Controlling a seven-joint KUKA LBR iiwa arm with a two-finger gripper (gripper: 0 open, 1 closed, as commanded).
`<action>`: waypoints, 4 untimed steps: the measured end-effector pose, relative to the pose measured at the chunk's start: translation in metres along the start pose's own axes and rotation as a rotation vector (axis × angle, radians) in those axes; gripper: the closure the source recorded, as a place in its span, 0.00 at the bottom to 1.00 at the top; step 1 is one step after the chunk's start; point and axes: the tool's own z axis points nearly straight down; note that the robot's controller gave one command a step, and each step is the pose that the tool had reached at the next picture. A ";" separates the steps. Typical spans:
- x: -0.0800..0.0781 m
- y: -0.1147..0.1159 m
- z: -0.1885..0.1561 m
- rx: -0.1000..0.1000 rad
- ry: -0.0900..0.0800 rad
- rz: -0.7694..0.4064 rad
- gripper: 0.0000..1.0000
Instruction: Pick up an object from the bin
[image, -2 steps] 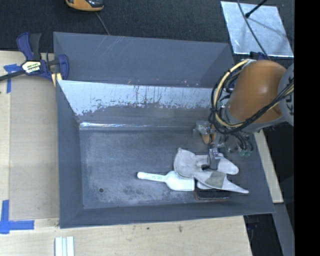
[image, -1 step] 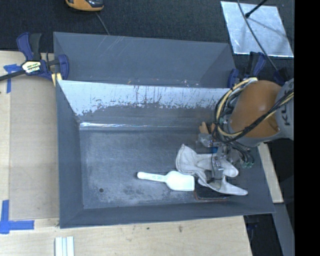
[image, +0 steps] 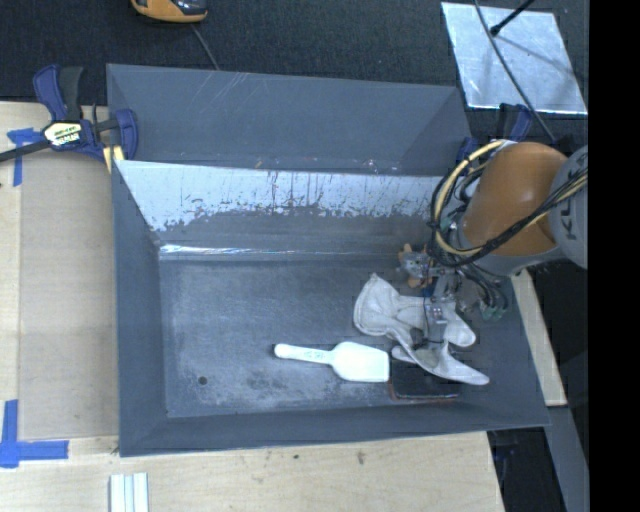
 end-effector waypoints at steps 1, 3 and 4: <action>0.020 0.011 0.000 0.005 -0.012 -0.062 0.00; -0.002 0.004 -0.002 -0.008 0.000 -0.002 1.00; -0.002 0.004 -0.002 -0.007 0.000 -0.002 1.00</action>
Offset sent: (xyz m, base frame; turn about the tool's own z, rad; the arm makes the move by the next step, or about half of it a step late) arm 0.0000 0.0000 0.0000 0.0000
